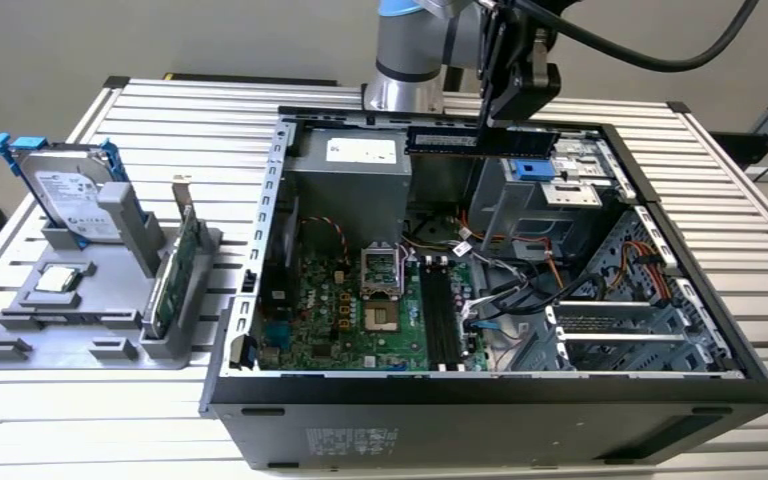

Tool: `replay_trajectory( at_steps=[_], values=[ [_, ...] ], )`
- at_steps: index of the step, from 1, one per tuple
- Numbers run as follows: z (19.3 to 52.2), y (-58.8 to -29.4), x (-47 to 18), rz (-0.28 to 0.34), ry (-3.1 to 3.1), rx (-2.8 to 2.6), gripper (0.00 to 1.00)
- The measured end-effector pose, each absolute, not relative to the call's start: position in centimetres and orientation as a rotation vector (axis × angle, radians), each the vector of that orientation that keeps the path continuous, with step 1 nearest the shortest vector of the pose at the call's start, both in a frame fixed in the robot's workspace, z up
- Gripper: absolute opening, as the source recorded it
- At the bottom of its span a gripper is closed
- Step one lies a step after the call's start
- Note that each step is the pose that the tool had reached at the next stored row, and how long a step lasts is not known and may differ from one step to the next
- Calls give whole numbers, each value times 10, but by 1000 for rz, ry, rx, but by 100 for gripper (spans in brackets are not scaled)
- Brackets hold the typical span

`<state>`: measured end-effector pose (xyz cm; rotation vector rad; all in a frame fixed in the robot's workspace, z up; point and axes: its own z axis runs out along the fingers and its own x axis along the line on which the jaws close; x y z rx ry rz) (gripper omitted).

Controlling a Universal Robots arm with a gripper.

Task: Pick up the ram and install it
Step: 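Pick up the ram and move it above insertion slot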

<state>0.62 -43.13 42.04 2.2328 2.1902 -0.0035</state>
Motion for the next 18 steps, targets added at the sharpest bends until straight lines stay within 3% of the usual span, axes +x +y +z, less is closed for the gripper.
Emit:
replay_trajectory(
  at_steps=[18],
  values=[
    [420, -431, 6, -4, 2092, 2325, 0]
  ],
)
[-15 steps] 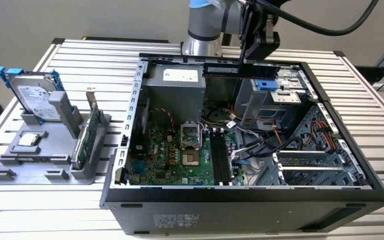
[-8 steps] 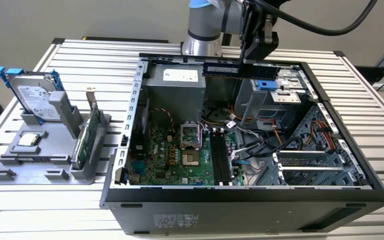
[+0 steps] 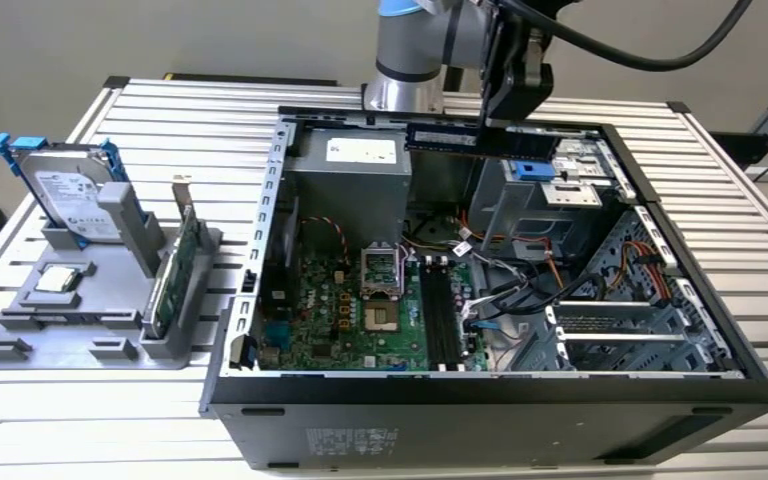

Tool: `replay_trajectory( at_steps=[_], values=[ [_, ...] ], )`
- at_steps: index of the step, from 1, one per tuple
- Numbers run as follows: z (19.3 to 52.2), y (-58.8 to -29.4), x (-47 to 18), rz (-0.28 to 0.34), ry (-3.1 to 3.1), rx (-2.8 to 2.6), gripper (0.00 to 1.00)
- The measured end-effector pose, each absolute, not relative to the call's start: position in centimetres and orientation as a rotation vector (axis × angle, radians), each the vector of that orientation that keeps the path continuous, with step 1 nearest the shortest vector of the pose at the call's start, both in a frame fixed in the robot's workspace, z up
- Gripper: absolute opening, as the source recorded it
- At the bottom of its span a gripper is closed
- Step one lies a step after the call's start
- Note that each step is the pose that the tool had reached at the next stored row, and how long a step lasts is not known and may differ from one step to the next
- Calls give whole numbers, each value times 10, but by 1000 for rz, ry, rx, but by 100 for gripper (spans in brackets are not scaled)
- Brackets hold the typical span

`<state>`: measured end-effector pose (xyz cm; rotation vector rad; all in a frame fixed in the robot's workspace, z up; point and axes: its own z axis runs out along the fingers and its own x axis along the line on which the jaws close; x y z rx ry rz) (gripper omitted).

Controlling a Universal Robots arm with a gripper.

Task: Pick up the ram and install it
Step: 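Pick up the ram and move it above insertion slot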

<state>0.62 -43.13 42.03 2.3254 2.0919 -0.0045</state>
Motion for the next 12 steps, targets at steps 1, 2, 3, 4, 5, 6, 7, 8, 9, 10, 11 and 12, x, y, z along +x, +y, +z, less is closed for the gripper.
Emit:
replay_trajectory(
  at_steps=[1, 2, 3, 4, 5, 6, 7, 8, 9, 10, 11, 12],
  values=[
    [420, -431, 6, -5, 2085, 2331, 0],
    [420, -431, 6, -5, 2079, 2337, 0],
    [420, -431, 6, -5, 2072, 2343, 0],
    [420, -431, 6, -5, 2065, 2349, 0],
    [420, -431, 6, -5, 2059, 2355, 0],
    [420, -431, 6, -5, 2052, 2361, 0],
    [420, -431, 6, -5, 2045, 2367, 0],
    [420, -431, 6, -5, 2039, 2372, 0],
    [420, -431, 6, -5, 2032, 2378, 0],
    [420, -431, 6, -5, 2026, 2383, 0],
    [420, -431, 6, -5, 2019, 2389, 0],
    [420, -431, 6, -5, 2014, 2393, 0]
  ],
)
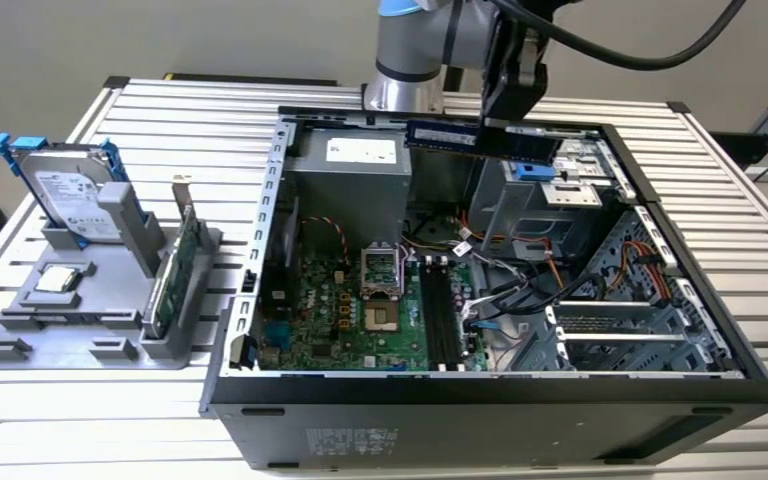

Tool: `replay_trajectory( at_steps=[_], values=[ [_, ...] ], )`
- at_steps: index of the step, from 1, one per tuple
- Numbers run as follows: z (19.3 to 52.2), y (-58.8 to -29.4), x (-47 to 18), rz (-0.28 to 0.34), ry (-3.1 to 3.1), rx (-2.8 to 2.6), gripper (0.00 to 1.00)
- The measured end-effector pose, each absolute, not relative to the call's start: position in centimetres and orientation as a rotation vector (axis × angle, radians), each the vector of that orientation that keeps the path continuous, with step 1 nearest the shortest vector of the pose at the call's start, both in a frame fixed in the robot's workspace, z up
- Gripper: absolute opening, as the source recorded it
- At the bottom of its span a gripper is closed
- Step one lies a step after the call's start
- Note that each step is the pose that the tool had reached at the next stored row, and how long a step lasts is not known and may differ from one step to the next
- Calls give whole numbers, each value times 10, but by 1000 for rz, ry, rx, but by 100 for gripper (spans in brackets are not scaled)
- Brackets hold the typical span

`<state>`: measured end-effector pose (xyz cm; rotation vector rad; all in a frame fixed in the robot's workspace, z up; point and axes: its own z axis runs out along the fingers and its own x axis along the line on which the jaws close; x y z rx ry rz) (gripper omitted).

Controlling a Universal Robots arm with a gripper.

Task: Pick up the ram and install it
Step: 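Pick up the ram and move it above insertion slot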

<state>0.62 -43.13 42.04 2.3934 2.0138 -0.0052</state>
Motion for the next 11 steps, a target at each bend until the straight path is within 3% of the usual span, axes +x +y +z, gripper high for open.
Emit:
replay_trajectory(
  at_steps=[11],
  values=[
    [420, -431, 6, -6, 1953, 2444, 0]
  ],
)
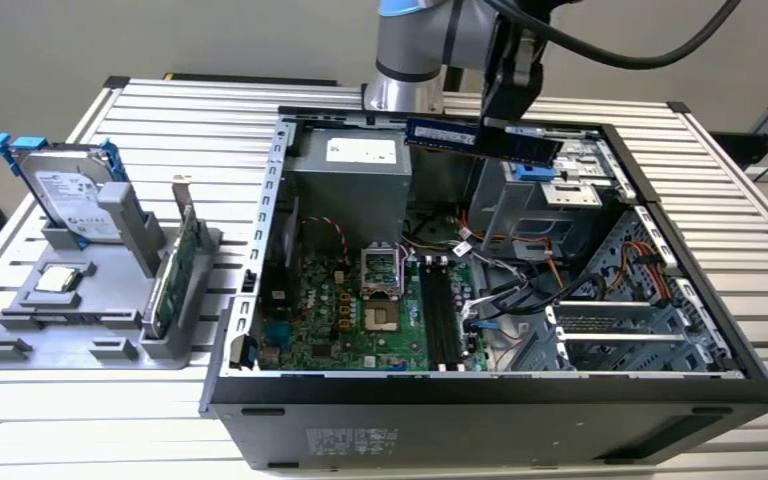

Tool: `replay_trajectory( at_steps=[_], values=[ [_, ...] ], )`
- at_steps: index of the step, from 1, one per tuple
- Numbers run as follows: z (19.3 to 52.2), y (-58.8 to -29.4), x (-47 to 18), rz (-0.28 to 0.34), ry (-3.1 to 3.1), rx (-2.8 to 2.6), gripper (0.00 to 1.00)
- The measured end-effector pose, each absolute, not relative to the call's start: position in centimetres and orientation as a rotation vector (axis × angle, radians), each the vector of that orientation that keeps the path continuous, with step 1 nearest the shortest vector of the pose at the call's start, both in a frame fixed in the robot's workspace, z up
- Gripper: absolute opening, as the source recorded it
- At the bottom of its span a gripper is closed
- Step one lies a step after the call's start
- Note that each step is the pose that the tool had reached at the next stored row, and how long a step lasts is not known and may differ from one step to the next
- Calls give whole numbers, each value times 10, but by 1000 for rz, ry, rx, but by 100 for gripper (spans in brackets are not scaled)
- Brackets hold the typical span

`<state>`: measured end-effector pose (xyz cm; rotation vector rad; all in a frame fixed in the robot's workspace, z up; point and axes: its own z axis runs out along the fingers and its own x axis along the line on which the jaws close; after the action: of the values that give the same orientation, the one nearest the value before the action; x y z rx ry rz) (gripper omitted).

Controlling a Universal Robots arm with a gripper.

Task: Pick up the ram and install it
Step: 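Pick up the ram and move it above insertion slot, then insert the ram into the slot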

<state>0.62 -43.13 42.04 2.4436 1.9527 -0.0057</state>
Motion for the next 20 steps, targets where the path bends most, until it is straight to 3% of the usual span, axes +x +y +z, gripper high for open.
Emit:
replay_trajectory(
  at_steps=[20],
  values=[
    [420, -431, 6, -7, 1851, 2522, 0]
  ],
)
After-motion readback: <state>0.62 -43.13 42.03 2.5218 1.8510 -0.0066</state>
